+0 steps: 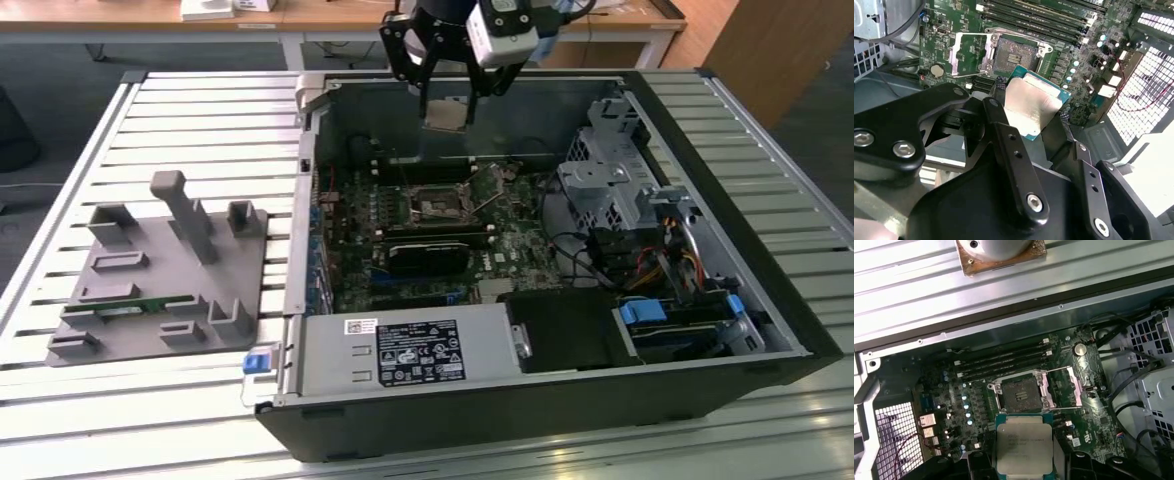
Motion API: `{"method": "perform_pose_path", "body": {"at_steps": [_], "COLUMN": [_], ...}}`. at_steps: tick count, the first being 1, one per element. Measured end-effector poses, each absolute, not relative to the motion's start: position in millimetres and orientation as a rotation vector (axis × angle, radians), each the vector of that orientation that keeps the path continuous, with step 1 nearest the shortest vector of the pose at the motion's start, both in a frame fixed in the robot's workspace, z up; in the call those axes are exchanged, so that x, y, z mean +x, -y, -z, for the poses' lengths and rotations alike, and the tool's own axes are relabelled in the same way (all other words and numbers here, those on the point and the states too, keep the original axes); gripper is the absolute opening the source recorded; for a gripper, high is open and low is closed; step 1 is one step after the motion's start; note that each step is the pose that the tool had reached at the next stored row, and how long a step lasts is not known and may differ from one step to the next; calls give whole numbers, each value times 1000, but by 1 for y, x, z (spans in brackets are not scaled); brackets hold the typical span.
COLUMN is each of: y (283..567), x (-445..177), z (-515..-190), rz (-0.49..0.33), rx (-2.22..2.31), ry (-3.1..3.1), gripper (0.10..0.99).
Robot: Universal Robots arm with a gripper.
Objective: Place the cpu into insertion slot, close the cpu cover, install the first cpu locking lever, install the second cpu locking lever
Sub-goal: 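Place the cpu into insertion slot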
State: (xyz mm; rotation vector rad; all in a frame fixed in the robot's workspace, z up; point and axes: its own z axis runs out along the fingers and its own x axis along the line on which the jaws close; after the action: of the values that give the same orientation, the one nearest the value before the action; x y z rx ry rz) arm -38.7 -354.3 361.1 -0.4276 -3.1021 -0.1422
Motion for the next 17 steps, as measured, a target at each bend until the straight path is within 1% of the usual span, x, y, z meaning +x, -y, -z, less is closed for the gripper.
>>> {"method": "perform_pose_path", "body": {"at_steps": [17], "y": [354], "x": [-39], "z": [-361], "rz": [143], "rx": [-544], "ry": [3087], "gripper": [537]}}
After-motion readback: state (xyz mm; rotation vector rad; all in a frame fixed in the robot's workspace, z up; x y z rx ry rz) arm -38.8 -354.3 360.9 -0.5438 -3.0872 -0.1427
